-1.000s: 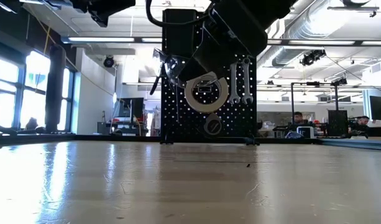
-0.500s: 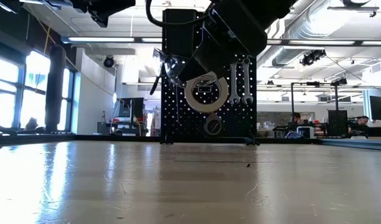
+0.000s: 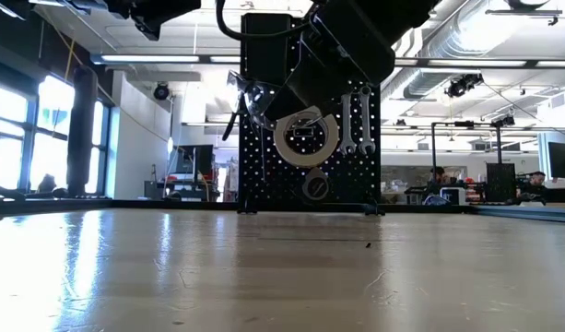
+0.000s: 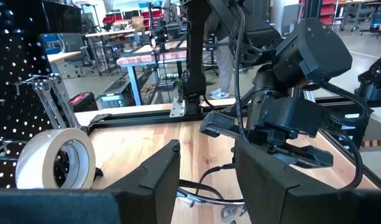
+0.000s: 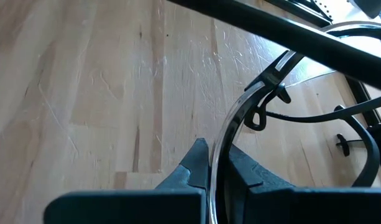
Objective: Hang tools onto peg board
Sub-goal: Put the transparent safety glasses into the left black bin on the peg board
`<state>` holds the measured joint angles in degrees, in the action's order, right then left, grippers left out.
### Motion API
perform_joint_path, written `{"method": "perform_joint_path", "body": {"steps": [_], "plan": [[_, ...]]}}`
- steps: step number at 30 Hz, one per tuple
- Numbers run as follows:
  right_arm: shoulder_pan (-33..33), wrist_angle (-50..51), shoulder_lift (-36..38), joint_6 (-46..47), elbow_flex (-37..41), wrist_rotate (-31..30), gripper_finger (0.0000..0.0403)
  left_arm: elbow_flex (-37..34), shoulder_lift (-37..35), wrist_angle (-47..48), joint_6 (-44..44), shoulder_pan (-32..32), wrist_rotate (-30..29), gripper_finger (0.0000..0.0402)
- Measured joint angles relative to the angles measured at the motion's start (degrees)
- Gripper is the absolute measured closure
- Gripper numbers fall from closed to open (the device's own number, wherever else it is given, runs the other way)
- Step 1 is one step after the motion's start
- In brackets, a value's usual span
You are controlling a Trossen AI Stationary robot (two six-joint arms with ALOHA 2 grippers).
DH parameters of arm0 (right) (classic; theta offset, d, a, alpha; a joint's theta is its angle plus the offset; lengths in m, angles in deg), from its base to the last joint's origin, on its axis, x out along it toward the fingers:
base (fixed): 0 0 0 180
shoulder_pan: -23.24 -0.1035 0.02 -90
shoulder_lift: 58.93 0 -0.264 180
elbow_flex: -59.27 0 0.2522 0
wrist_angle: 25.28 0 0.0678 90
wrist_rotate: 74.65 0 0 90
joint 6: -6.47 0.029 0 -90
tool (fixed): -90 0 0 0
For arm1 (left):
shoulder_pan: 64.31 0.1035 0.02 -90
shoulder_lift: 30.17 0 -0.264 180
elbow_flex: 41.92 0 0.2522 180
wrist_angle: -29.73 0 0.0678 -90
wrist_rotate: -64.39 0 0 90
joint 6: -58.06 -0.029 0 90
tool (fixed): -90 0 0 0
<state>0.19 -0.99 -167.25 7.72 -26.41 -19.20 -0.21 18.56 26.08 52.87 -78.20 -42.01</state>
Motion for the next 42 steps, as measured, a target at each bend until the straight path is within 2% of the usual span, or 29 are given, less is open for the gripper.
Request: {"method": "perform_joint_path", "body": {"steps": [4, 11, 16, 26, 32, 37, 42], "plan": [[0.0, -0.04, 0.01, -0.3, 0.0, -0.25, 0.0396, 0.0, 0.0, -1.56, -1.31, 0.0, 0.02, 0.0259], [0.0, -0.83, 3.16, -3.67, 0.0, -3.33, 0.0396, 0.0, 0.0, -14.47, -9.38, 0.11, 0.32, 0.0259], [-0.22, -1.15, 6.79, -6.69, 0.0, -5.9, 0.0396, 0.06, 0.0, -19.27, -11.26, 2.74, 4.17, 0.0259], [0.86, -8.2, 13.22, -17.28, 0.0, -7.04, 0.0395, 4.04, 0.02, -18.7, -8.71, 12.86, 14.58, 0.0259], [3.51, -11.49, 17.34, -24.92, 0.0, -6.32, 0.0395, 9.67, 1.83, -16.96, -5.4, 21.52, 26.51, 0.0259], [7.29, -14.12, 20.15, -31.96, -0.02, -2.12, 0.0395, 14.89, 5.25, -13.22, -4.35, 29.07, 34.48, 0.0259], [11.71, -15.22, 21.17, -39.94, -0.02, 3.73, 0.0395, 20.43, 11.7, -12.4, 3.58, 38.75, 48.88, 0.0259]]}}
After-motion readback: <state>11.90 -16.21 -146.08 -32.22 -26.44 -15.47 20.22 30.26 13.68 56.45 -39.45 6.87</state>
